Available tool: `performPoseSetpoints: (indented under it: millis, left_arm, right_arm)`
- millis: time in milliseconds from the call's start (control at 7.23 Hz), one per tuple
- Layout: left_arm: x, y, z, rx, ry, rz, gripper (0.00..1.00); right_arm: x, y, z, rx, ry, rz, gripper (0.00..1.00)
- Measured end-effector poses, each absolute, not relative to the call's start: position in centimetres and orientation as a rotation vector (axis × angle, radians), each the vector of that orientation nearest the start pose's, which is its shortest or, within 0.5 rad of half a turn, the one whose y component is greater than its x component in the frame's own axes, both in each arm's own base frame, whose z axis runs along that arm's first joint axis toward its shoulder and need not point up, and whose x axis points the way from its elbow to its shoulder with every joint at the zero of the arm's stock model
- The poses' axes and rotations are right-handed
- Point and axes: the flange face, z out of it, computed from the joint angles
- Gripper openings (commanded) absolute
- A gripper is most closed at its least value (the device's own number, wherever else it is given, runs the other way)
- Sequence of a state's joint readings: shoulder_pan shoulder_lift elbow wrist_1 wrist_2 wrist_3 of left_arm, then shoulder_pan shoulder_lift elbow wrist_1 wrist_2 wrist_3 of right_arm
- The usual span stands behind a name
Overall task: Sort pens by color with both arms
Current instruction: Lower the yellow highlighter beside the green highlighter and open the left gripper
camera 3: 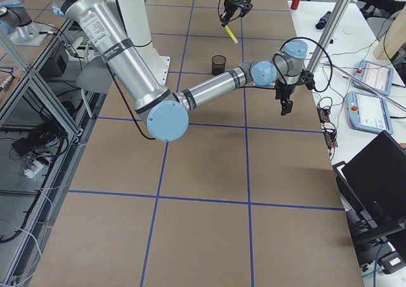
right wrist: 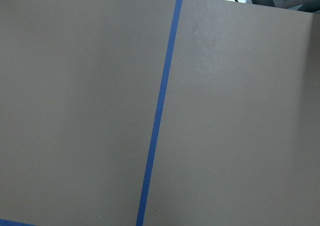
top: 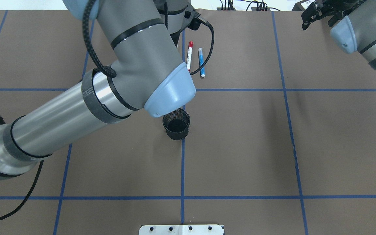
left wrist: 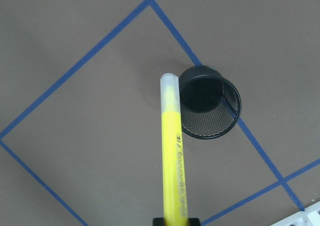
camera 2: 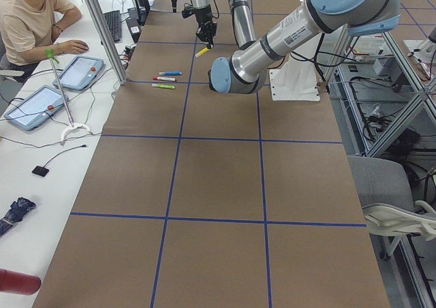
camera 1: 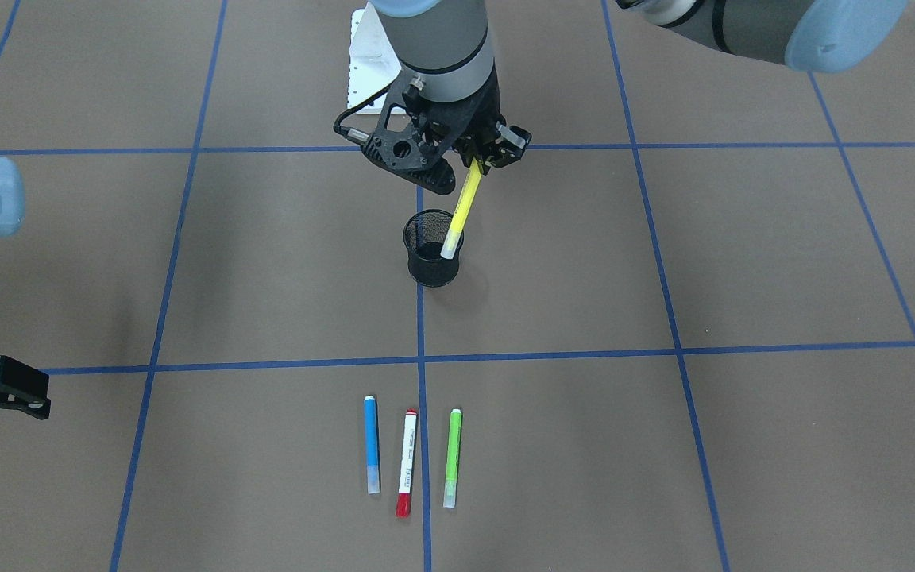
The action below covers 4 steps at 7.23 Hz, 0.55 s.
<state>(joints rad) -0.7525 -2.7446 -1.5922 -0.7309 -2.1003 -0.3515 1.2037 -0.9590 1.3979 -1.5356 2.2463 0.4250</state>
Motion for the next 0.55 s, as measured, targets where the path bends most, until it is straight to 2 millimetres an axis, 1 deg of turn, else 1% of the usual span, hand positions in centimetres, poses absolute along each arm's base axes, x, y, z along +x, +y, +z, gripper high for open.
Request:
performPoseSetpoints:
  millis: [138,277,415,553]
  left_arm:
    - [41.4,-52.2,1.2,0.0,0.671,0.444,0.0]
    - [40.9,-53.1,2.6,0.011,0.719,0.343,0.0]
    - [40.8,-53.9,4.5,0.036,0.77,0.26,0.0]
    - [40.8,-54.7,5.8,0.058,0.814,0.198,0.0]
  right_arm:
    - [-19.3,-70.1,36.7,0.166,-0.787,-0.105,1.0]
    - [-19.3,-70.1,36.7,0.166,-0.787,-0.106,1.0]
    - [-19.3,-70.1,36.7,0.166,-0.786,-0.106,1.0]
    - [-19.4,-70.1,36.7,0.166,-0.786,-0.107,1.0]
